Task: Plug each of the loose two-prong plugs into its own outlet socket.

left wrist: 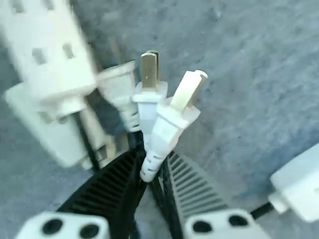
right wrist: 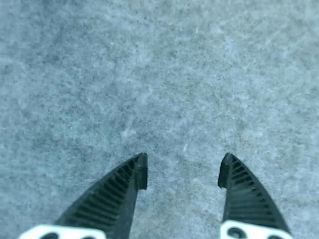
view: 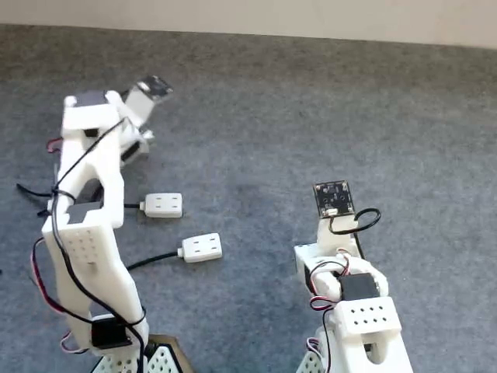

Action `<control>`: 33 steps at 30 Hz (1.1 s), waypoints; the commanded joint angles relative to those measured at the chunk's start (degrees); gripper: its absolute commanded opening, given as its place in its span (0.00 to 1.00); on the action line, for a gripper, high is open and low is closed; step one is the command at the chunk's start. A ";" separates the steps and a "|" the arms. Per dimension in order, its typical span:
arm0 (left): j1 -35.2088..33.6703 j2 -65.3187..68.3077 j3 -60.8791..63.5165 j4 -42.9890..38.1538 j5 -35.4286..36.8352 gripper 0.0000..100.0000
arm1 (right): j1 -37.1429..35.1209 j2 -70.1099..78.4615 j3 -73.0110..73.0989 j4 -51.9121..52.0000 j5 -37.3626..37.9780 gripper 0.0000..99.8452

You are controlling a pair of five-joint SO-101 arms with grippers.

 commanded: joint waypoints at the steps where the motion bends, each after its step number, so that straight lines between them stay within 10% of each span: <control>1: 3.21 -0.92 -13.93 12.04 0.26 0.00 | 0.40 -0.84 -0.40 -0.66 0.53 0.23; 8: 6.99 -0.48 -33.80 23.21 0.26 0.00 | 0.66 -0.92 -0.66 1.27 0.44 0.23; 24: -13.67 4.79 -35.30 5.98 -0.62 0.06 | 0.48 -0.92 -0.66 1.45 0.44 0.23; 33: -13.93 3.30 -34.95 14.07 -5.54 0.06 | 0.48 -0.92 -0.66 1.45 0.44 0.23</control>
